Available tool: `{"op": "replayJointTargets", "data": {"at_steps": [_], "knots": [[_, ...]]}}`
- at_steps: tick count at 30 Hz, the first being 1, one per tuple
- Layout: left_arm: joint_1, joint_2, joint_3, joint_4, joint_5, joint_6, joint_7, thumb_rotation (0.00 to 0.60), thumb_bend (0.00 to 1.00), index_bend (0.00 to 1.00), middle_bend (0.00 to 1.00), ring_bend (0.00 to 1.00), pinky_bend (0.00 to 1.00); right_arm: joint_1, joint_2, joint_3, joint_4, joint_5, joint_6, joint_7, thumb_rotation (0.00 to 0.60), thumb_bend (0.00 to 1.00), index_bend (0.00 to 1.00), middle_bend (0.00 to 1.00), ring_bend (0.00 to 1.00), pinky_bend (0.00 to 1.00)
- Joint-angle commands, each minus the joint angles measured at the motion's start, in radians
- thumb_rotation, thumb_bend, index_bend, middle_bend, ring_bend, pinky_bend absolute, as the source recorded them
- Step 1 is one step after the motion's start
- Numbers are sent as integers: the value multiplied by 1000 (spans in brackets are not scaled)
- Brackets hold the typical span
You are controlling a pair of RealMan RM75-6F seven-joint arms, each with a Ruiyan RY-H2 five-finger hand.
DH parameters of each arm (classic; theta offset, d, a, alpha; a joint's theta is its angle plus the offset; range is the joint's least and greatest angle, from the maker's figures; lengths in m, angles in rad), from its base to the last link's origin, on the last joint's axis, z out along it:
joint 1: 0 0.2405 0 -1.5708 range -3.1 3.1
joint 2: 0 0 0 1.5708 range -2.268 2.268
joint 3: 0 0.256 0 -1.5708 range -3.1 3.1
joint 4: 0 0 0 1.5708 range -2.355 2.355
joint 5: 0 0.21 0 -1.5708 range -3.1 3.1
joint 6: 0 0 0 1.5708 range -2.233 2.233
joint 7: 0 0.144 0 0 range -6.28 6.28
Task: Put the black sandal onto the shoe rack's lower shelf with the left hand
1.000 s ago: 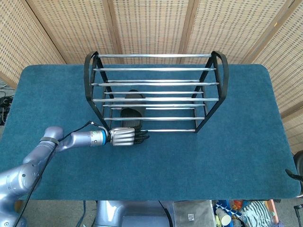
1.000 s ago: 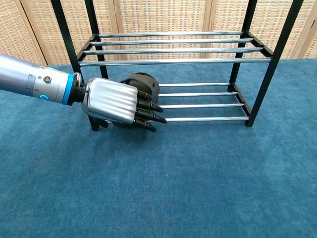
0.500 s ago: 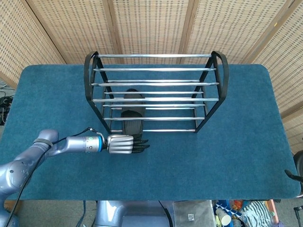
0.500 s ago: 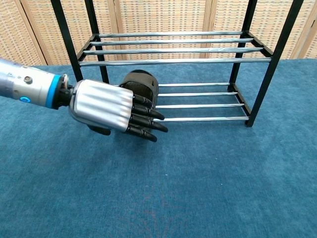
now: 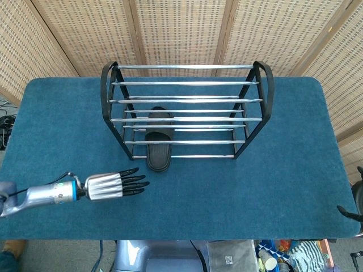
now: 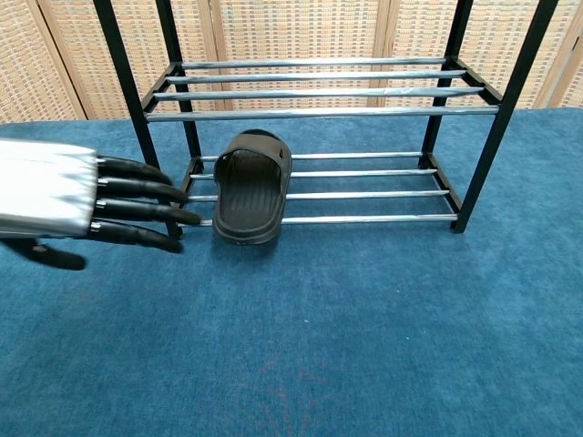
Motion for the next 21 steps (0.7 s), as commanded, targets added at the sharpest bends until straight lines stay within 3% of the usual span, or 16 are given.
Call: {"op": "replayJointTargets", "data": {"at_steps": [1, 4, 8, 11, 15, 21], "knots": [[186, 133, 13, -196, -212, 0, 27, 600, 254, 94, 5, 0, 7, -3, 5, -4, -10, -15, 11, 4, 600, 0, 0, 0, 0, 0], [344, 222, -29, -384, -421, 51, 102, 600, 247, 97, 0, 0, 0, -7, 11, -9, -22, -38, 25, 11, 600, 0, 0, 0, 0, 0], [464, 257, -107, -541, -621, 113, 218, 600, 247, 72, 0, 0, 0, -9, 15, -15, -33, -58, 37, 12, 600, 0, 0, 0, 0, 0], [558, 259, -168, -683, -753, 159, 148, 600, 247, 3, 0, 0, 0, -12, 16, -22, -42, -83, 52, 5, 600, 0, 0, 0, 0, 0], [612, 262, -220, -785, -828, 187, 153, 600, 247, 0, 0, 0, 0, -12, 4, -24, -38, -94, 68, -32, 600, 0, 0, 0, 0, 0], [650, 232, -260, -806, -776, 191, 133, 600, 246, 0, 0, 0, 0, -17, -6, -29, -41, -111, 92, -64, 600, 0, 0, 0, 0, 0]]}}
